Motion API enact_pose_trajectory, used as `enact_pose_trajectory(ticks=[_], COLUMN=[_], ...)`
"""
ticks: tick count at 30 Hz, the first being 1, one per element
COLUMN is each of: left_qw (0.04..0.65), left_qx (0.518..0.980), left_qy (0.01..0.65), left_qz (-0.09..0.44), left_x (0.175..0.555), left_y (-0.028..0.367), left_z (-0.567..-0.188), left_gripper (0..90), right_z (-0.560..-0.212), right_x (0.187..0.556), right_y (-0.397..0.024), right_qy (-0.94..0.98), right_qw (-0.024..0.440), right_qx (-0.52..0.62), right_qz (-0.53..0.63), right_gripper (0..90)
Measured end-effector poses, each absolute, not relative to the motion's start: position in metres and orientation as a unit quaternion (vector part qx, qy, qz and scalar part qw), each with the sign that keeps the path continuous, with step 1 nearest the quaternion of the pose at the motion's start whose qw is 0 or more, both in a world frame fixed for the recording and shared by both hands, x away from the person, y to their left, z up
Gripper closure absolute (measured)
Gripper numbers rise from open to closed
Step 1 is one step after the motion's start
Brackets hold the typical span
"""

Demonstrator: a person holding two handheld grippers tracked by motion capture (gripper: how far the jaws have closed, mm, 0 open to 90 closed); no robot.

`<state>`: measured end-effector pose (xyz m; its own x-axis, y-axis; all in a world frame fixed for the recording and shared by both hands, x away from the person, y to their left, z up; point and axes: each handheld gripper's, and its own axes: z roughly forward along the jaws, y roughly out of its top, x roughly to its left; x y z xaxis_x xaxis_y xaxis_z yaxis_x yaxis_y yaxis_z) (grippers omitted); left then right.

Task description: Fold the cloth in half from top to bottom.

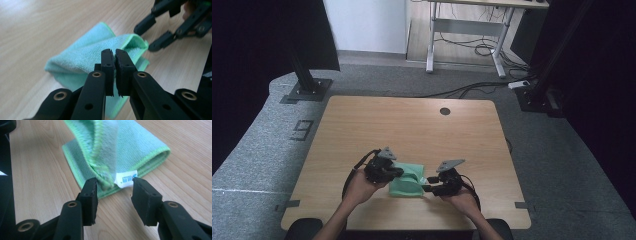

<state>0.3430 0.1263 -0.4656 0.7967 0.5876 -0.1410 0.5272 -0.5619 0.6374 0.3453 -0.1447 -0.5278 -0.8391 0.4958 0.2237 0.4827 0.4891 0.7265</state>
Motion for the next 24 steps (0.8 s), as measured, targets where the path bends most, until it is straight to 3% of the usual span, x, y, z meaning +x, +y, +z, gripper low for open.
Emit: enact_pose_trajectory(ticks=[10, 16, 24], left_qw=[0.334, 0.359, 0.381], left_qx=[0.883, 0.871, 0.849], left_qy=[0.328, 0.33, 0.356], left_qz=[0.018, 0.049, 0.088], left_x=[0.324, 0.317, 0.339], left_y=[0.149, 0.167, 0.177], left_z=[-0.489, -0.476, -0.461], left_gripper=[76.8, 53.0, 30.2], right_z=[-0.527, -0.525, -0.514], right_x=[0.344, 0.346, 0.351], right_y=[-0.159, -0.161, -0.149], right_qy=[0.859, 0.853, 0.852], right_qw=[0.023, 0.034, 0.048], right_qx=[0.297, 0.309, 0.304], right_qz=[0.418, 0.418, 0.424], right_gripper=[50.9, 47.1, 40.1])
